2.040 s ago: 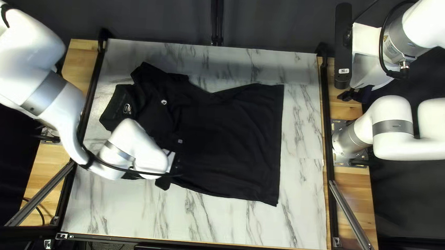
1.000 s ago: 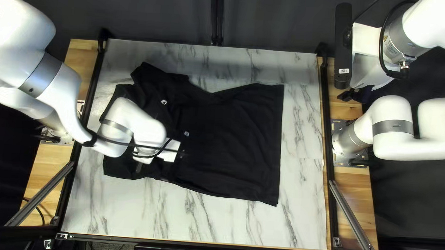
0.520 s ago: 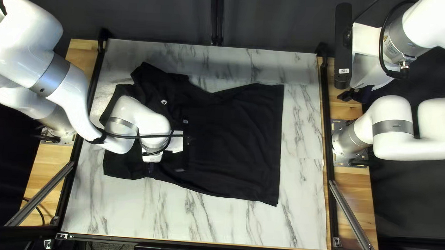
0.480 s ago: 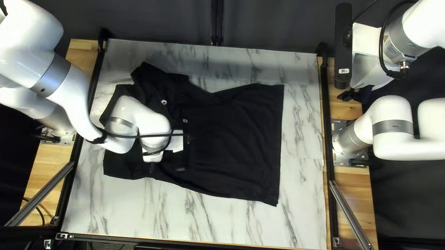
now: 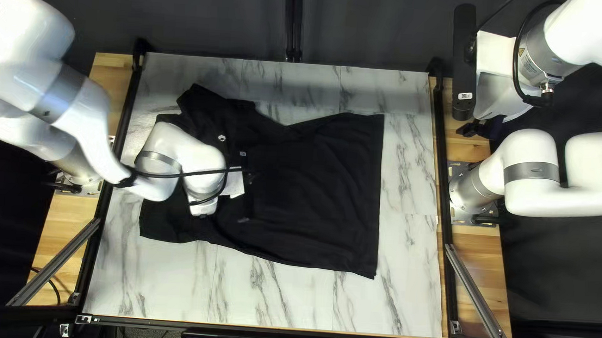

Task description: Fold t-shirt

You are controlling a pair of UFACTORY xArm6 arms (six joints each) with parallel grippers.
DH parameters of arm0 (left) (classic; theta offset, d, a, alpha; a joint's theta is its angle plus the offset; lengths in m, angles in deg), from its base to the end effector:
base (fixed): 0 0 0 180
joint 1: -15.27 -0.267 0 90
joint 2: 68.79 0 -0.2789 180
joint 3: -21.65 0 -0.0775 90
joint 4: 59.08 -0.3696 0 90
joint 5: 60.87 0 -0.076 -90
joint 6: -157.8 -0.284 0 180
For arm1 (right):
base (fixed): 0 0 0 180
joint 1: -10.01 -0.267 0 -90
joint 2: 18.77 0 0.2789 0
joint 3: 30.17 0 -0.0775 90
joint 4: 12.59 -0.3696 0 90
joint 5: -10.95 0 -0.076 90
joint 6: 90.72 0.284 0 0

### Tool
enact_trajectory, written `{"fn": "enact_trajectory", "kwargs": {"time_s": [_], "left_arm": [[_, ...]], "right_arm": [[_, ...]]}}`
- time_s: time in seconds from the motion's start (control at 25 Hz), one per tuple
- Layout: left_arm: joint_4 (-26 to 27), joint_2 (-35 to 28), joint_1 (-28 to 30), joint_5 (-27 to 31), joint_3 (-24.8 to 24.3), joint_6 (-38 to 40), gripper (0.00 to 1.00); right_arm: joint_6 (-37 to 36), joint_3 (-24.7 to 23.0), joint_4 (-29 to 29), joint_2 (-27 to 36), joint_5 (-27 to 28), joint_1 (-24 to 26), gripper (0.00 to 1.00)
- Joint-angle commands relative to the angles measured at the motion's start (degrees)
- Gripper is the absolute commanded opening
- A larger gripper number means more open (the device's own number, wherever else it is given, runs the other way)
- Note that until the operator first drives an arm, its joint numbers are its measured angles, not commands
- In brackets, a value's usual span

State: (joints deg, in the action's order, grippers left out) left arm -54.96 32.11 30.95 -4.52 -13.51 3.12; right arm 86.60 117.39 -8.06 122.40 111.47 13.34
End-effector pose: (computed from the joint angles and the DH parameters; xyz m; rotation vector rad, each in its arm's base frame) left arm 0.3607 -0.1158 0.0352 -3.0806 -0.3318 0.3456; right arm 0.2216 -0.0361 0.3646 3.0499 -0.0478 0.2125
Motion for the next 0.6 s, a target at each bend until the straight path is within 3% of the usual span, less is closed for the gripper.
{"fn": "enact_trajectory", "kwargs": {"time_s": [0.04, 0.36, 0.6], "left_arm": [[0.0, -2.8, 3.4, 2.7, 1.6, -1.9, 0.00], [0.0, -7.4, 5.5, 0.9, -0.2, -12.2, 0.00], [-0.5, -8.9, 7.6, -5.7, -3.7, -27.6, 0.00]], "right_arm": [[0.0, 0.0, 0.0, 0.0, 0.0, 0.0, 1.00], [0.0, 0.0, 0.0, 0.0, 0.0, 0.0, 1.00], [0.0, 0.0, 0.0, 0.0, 0.0, 0.0, 1.00]]}}
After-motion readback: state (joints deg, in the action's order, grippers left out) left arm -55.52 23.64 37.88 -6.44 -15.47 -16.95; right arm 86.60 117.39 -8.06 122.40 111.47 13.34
